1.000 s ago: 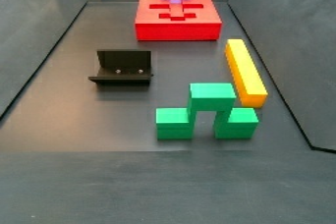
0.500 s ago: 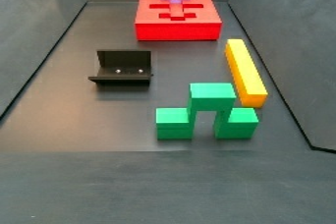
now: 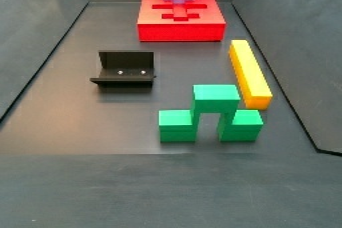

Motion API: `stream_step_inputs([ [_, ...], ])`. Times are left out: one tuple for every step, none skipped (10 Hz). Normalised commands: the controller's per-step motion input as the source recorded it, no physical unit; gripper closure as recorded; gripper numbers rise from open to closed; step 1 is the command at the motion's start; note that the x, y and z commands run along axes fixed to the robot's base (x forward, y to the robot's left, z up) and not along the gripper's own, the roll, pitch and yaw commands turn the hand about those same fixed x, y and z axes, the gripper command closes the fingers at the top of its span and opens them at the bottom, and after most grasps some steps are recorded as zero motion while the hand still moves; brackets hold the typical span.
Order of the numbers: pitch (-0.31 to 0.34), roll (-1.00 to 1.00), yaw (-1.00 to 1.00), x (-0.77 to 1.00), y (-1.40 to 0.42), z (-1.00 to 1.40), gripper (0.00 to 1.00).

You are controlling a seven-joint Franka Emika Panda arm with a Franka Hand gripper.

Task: Pick up the blue object. Move up. Place the blue object on the fixture. Regrasp the blue object. Move to above the board. Insert the blue object.
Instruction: Move to above the board, then insert the blue object.

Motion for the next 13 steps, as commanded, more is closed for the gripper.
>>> stream_step_inputs([
  [-0.211, -1.00, -0.02, -0.13, -0.07, 0.02, 1.00],
  [-0.186, -0.86, -0.03, -0.08, -0.02, 0.00, 1.00],
  [-0.150, -0.64, -0.02, -0.07, 0.00, 0.01, 1.00],
  [-0.129, -0.50, -0.02, -0.07, 0.00, 0.01, 1.00],
  [-0.073, -0.26, -0.02, -0.04, 0.01, 0.00, 1.00],
  [-0.110, -0.12, 0.00, 0.03, 0.16, -0.11, 1.00],
  [-0.093, -0.11, 0.00, 0.03, 0.14, -0.08, 1.00],
  [-0.090, -0.11, 0.00, 0.00, 0.14, -0.08, 1.00],
  [-0.081, -0.11, 0.00, 0.01, 0.13, -0.09, 1.00],
  [-0.066, -0.09, 0.00, 0.00, 0.10, -0.06, 1.00],
  [-0.003, -0.06, 0.00, 0.00, 0.07, -0.01, 1.00],
  [-0.114, -0.21, 0.00, 0.06, 0.28, -0.02, 1.00],
  [-0.284, -0.48, 0.00, 0.11, 0.53, -0.03, 1.00],
])
